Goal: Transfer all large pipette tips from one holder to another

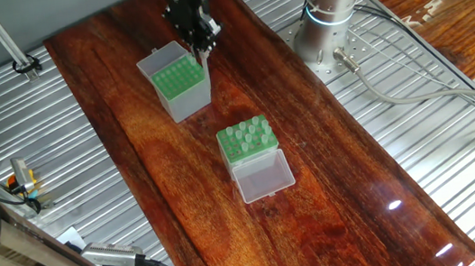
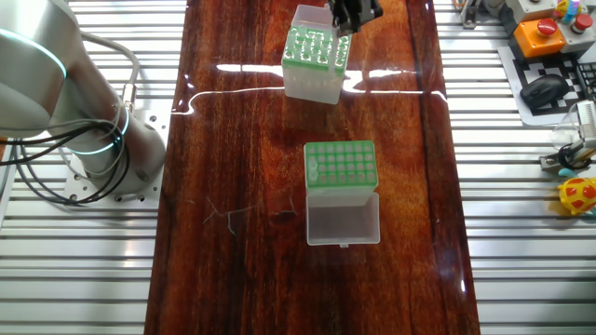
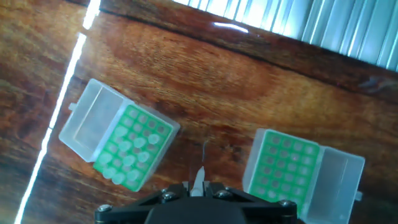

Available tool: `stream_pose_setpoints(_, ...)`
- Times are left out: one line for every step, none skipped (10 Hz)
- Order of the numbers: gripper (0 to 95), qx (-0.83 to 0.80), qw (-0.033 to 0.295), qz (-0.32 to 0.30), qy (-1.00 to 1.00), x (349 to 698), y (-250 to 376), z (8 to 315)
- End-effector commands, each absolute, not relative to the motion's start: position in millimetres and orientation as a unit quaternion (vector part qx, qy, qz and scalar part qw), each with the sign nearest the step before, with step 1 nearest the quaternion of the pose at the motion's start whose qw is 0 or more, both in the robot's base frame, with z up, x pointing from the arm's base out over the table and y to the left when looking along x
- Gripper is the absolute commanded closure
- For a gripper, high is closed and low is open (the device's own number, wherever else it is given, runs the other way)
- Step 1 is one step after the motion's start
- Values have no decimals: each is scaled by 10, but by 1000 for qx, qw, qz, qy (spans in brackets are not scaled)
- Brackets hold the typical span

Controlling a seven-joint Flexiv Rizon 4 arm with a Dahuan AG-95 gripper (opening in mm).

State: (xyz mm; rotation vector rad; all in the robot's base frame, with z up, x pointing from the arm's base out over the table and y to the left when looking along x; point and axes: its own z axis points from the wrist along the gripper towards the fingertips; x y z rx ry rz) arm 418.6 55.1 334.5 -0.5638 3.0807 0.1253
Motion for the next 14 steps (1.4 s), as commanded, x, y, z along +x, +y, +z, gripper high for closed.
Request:
stream_pose_setpoints(950,-141,-2,17,990,4192,263,3304)
stream_pose_setpoints(950,-152,-4,23,988,4182,48,3277)
stream_pose_setpoints(950,-156,-8,26,987,4166,-88,3254)
stream_pose_setpoints(950,-160,-10,29,987,4132,-194,3216)
stream_pose_setpoints(950,-164,-8,30,986,4056,-255,3145)
stream_pose_setpoints(950,-165,-7,31,986,4011,-282,3066)
stream_pose_setpoints(950,-169,-7,30,985,3994,-308,2999)
stream_pose_setpoints(950,-171,-7,30,985,3988,-328,2964)
stream_pose_setpoints(950,-175,-8,29,984,3974,-358,2944)
stream_pose_setpoints(950,-177,-8,28,984,3964,-380,2944)
stream_pose_setpoints(950,-181,-9,26,983,3940,-428,2955)
stream_pose_setpoints(950,-184,-9,26,982,3921,-477,2951)
stream_pose_setpoints(950,-188,-9,26,982,3907,-518,2938)
stream_pose_setpoints(950,-190,-8,26,981,3895,-551,2927)
